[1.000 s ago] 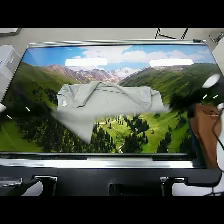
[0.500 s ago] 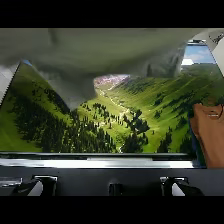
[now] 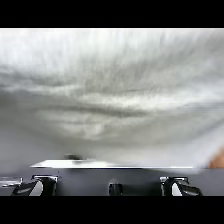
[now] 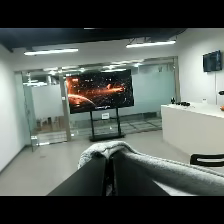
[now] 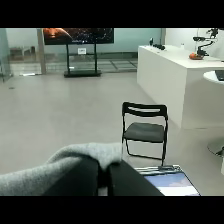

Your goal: Fold the clothes and pants, and hang the long-sleeved shirts on hangers.

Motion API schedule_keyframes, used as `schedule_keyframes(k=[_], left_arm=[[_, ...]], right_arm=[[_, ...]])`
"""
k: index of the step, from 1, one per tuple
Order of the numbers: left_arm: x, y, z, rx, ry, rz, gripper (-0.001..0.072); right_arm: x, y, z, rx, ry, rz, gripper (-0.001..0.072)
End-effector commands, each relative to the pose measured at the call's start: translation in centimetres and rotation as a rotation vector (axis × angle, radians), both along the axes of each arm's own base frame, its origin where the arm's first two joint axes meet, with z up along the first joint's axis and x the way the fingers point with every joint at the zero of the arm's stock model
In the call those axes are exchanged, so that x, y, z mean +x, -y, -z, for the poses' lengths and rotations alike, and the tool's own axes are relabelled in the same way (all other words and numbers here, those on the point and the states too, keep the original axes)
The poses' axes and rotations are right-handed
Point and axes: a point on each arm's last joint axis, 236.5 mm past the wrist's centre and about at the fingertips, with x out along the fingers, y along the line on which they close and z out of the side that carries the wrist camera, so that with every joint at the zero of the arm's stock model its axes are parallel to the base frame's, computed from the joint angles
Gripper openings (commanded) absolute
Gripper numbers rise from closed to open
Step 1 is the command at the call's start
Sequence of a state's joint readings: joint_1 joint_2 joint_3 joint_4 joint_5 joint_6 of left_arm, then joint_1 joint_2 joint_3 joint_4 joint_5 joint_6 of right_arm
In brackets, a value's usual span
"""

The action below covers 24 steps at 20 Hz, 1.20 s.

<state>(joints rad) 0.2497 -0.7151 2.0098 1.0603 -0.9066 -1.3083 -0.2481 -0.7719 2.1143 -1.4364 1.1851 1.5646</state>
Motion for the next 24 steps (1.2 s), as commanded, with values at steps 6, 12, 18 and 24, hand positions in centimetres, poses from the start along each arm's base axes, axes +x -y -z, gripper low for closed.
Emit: schedule_keyframes(k=[6,12,18,24], left_arm=[[20.8,-1.2,23.8,-0.116,-0.871,0.148,0.002],[28.2,0.7,58.2,-0.386,-1.491,0.111,0.0021],[36.8,-2.8,61.8,-0.463,-1.292,-0.033,0.0022],[41.1,-4.9,58.6,-0.475,-1.069,-0.095,0.0022]], right_arm=[[17.7,3.0,26.8,0.266,-0.921,-0.051,0.0048],[26.2,-0.8,55.9,0.362,-1.437,-0.094,0.0049],[37.4,-1.5,58.9,0.576,-1.057,-0.095,0.005],[42.3,1.1,54.7,0.618,-0.755,-0.039,0.005]])
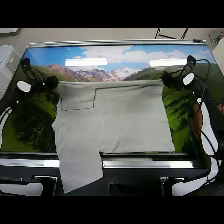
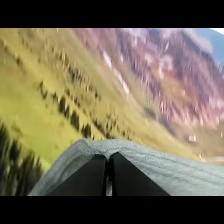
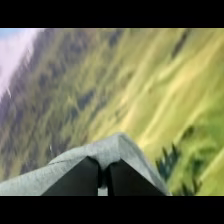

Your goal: Fold the clothes and pants, and hang the long-sleeved shirts on hangers.

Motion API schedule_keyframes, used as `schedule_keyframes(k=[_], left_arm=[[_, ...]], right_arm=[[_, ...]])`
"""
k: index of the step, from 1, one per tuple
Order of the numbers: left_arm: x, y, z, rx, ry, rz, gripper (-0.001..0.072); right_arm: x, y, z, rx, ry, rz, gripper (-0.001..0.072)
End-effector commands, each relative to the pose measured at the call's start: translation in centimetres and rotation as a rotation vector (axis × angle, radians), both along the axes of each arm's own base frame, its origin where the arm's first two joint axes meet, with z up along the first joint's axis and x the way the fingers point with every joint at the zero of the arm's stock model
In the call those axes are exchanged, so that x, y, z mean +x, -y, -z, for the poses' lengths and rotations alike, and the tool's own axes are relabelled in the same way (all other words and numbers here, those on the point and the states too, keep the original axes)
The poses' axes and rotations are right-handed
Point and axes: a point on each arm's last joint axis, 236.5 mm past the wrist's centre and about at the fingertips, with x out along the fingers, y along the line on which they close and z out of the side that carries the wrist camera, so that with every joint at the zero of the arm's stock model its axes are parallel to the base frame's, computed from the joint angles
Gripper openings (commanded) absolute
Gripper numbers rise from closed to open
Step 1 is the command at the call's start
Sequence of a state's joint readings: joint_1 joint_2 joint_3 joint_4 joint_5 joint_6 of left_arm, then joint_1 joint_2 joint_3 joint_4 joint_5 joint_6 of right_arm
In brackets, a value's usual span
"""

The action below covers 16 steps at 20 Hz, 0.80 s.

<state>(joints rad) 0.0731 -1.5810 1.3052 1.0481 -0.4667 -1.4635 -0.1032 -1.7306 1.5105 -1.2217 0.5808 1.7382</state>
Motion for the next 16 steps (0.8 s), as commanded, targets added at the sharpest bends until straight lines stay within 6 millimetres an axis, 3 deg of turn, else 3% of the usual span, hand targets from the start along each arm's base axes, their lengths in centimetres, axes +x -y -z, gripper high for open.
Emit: schedule_keyframes(k=[1,3,4,8,10,13,14,16], left_arm=[[1.6,-0.3,0.6,0.021,0.05,-0.031,0.0022],[1.4,1.7,2.8,0.003,0.001,0.002,0.0022],[1.4,2.7,3.2,-0.01,-0.005,0.012,0.0022],[2.1,4.0,0.4,-0.019,0.034,0.042,0.0022],[0.5,4.0,0.3,-0.04,-0.06,0.099,0.0022],[-6.6,2.9,1.7,0.0,-0.356,0.245,0.0021],[-10.2,2.0,3.5,0.038,-0.505,0.29,0.0021],[-16.7,2.7,6.0,-0.025,-0.756,0.366,0.0021]], right_arm=[[1.8,1.0,-0.6,0.003,0.088,0.059,0.005],[0.9,0.7,1.2,0.0,0.018,0.04,0.005],[0.8,0.9,1.2,-0.012,0.013,0.037,0.005],[0.1,1.8,-2.1,-0.111,0.044,0.007,0.005],[-1.7,2.4,-2.0,-0.163,-0.034,-0.015,0.005],[-7.4,2.9,-0.4,-0.227,-0.279,-0.076,0.0051],[-9.7,2.7,0.6,-0.226,-0.385,-0.111,0.0051],[-14.6,2.0,2.6,-0.222,-0.599,-0.206,0.005]])
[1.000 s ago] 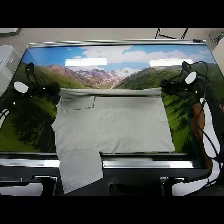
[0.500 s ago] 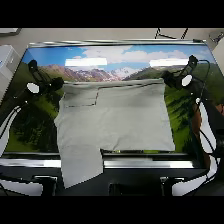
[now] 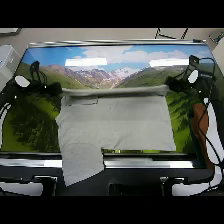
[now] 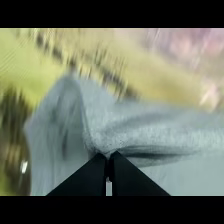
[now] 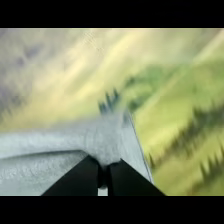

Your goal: Fold the clothes and pants, and hang the long-sleeved shirts on hangers.

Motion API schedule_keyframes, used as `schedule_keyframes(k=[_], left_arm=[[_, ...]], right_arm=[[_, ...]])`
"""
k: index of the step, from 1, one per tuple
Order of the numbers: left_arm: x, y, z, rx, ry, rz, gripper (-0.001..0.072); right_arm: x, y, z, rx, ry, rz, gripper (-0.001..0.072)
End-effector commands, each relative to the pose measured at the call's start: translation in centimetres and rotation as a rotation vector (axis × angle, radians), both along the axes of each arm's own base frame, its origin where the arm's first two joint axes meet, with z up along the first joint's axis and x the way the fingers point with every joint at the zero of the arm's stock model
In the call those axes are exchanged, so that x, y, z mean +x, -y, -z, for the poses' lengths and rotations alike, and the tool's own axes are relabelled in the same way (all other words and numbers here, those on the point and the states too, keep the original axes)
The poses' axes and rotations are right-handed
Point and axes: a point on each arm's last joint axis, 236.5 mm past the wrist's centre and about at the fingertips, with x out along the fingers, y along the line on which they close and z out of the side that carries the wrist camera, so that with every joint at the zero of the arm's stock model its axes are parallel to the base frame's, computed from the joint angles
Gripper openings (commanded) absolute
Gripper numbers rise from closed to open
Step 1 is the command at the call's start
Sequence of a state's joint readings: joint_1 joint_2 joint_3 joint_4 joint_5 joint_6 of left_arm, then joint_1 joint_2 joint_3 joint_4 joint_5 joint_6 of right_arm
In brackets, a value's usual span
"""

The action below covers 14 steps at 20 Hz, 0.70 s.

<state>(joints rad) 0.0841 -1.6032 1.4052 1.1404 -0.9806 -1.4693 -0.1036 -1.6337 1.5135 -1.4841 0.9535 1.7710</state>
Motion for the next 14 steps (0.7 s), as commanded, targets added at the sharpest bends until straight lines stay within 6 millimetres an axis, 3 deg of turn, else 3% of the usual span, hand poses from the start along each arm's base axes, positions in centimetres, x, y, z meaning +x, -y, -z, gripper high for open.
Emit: schedule_keyframes(k=[1,6,12,13,14], left_arm=[[-11.4,0.3,3.1,-0.012,-0.43,0.159,0.0021],[-13.3,1.3,5.4,-0.02,-0.483,0.171,0.0021],[-11.7,1.1,5.6,-0.007,-0.422,0.147,0.0023],[-11.6,1.1,5.6,-0.006,-0.418,0.146,0.0042],[-11.7,0.9,5.3,-0.005,-0.422,0.149,0.0171]], right_arm=[[-8.3,-0.1,2.6,-0.037,-0.361,-0.11,0.005],[-9.8,0.6,4.8,-0.07,-0.444,-0.14,0.005],[-11.2,-1.0,6.8,0.011,-0.534,-0.16,0.0061],[-11.2,-1.3,6.6,0.023,-0.53,-0.15,0.015],[-11.5,-1.2,6.2,0.023,-0.544,-0.148,0.0293]])
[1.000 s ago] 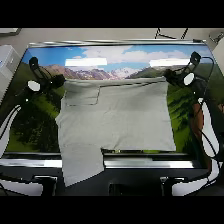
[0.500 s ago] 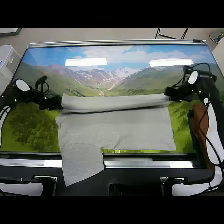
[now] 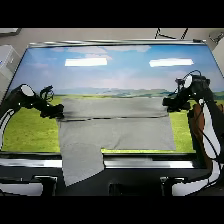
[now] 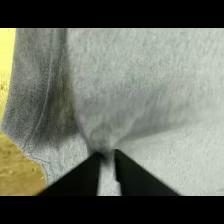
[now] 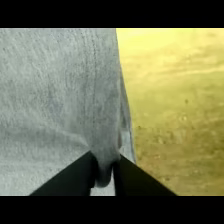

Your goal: Fold the clothes and pants, and hang the long-sleeved shirts on hangers.

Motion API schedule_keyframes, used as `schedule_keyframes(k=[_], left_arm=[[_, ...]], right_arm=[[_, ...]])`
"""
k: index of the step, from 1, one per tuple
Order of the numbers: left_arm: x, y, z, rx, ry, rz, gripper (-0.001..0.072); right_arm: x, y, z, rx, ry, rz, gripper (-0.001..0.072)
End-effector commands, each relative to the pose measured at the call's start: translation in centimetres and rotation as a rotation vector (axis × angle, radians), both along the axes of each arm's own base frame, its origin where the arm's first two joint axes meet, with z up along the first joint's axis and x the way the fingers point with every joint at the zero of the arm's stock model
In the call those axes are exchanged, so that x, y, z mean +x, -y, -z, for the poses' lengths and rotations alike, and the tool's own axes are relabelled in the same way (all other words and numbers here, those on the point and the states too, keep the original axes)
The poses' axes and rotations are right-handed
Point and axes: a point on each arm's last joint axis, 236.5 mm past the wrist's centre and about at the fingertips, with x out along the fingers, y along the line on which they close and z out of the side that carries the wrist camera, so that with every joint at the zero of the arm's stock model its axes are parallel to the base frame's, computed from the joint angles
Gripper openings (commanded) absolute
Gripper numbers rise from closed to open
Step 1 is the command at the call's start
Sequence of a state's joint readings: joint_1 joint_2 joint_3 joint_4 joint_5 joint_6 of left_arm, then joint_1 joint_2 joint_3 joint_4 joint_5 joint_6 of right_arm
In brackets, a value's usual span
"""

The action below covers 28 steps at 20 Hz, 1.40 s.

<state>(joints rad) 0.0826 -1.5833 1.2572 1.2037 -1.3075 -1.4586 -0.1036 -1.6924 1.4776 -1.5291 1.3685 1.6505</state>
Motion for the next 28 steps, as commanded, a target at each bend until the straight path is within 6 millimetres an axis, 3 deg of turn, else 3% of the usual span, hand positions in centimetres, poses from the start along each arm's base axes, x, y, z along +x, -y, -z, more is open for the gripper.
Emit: schedule_keyframes(k=[1,2,3,6,8,10,12,16,18,20,23,25,26,28], left_arm=[[0.1,-0.5,-0.9,-0.003,-0.005,0.0,0.0372],[-0.1,-1.2,-1.8,-0.006,-0.012,0.005,0.0495],[-0.4,-2.3,-3.0,-0.009,-0.022,0.015,0.0517],[-3.9,-5.4,-5.1,-0.024,-0.112,-0.015,0.0516],[-7.8,-6.1,-4.0,-0.036,-0.171,-0.034,0.0508],[-12.7,-5.1,-1.2,-0.054,-0.231,-0.076,0.0508],[-17.7,-2.7,1.6,-0.104,-0.274,-0.076,0.0507],[-22.5,1.6,3.5,-0.237,-0.331,-0.096,0.0487],[-23.3,2.2,4.1,-0.236,-0.345,-0.089,0.0487],[-22.9,3.1,4.4,-0.252,-0.324,-0.101,0.0487],[-21.8,4.0,4.7,-0.248,-0.301,-0.141,0.0406],[-22.0,4.4,4.8,-0.239,-0.309,-0.13,0.0196],[-22.2,4.6,4.7,-0.241,-0.316,-0.118,0.0041],[-22.3,4.5,4.6,-0.239,-0.315,-0.112,0.0023]], right_arm=[[-1.4,-0.3,-0.8,0.015,-0.067,-0.003,0.0419],[-2.0,0.5,-1.8,0.009,-0.096,-0.028,0.054],[-2.9,1.4,-2.9,0.021,-0.131,-0.024,0.0605],[-7.1,5.6,-4.8,0.053,-0.244,0.133,0.0607],[-9.5,7.1,-4.8,0.065,-0.264,0.198,0.0599],[-11.6,7.0,-3.9,0.069,-0.271,0.218,0.059],[-12.9,6.3,-2.9,0.079,-0.275,0.201,0.0589],[-14.0,5.9,-2.4,0.089,-0.307,0.201,0.057],[-14.1,5.8,-2.4,0.092,-0.312,0.201,0.057],[-14.1,5.8,-2.4,0.092,-0.313,0.2,0.057],[-14.1,5.8,-2.4,0.092,-0.311,0.201,0.057],[-14.2,5.7,-2.1,0.092,-0.312,0.201,0.057],[-14.7,5.5,-1.5,0.098,-0.33,0.201,0.0571],[-16.3,4.1,0.5,0.143,-0.369,0.2,0.0577]])
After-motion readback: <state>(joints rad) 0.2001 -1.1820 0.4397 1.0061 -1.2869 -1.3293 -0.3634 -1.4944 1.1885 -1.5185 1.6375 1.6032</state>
